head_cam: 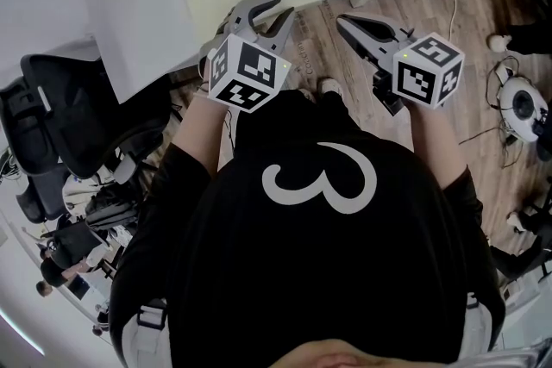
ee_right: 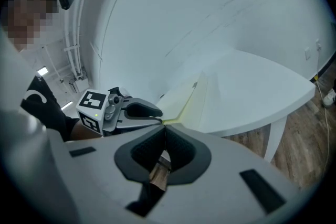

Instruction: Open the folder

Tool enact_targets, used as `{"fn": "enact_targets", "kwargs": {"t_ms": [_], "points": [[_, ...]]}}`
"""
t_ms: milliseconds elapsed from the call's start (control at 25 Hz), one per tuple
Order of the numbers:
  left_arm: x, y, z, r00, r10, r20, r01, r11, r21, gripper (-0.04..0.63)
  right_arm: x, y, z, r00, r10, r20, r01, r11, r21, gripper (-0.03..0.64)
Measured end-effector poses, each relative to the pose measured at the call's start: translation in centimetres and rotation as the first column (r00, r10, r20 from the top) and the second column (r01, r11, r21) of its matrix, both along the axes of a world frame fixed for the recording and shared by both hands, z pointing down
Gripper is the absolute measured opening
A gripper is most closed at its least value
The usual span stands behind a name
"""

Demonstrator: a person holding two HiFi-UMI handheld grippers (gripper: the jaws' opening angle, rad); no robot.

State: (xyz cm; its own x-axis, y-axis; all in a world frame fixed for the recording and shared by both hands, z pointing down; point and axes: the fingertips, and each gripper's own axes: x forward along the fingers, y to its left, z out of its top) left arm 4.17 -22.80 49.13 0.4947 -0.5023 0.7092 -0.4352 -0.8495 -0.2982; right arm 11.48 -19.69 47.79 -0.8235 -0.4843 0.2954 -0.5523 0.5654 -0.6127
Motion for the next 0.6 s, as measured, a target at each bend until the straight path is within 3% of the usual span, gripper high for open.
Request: {"fn": "enact_targets", "kwargs": {"t_ms": [400,600], "points": [[0.3,0.2,-0.6,1.000,0.016,0.005,-0.016,1.000,-0.021,0.067,-2.5,-2.5,0.7,0.998,-0.059,0.015,0.058,0.998,0.015,0.023],[0.3,0.1,-0.8,1.000,0.007,-0.012,-0.008,0.999,-0.033,0.066,-3.7,-3.2,0.8,0.995,-0.098,-0.035,0.100,0.994,0.039,0.023]]}}
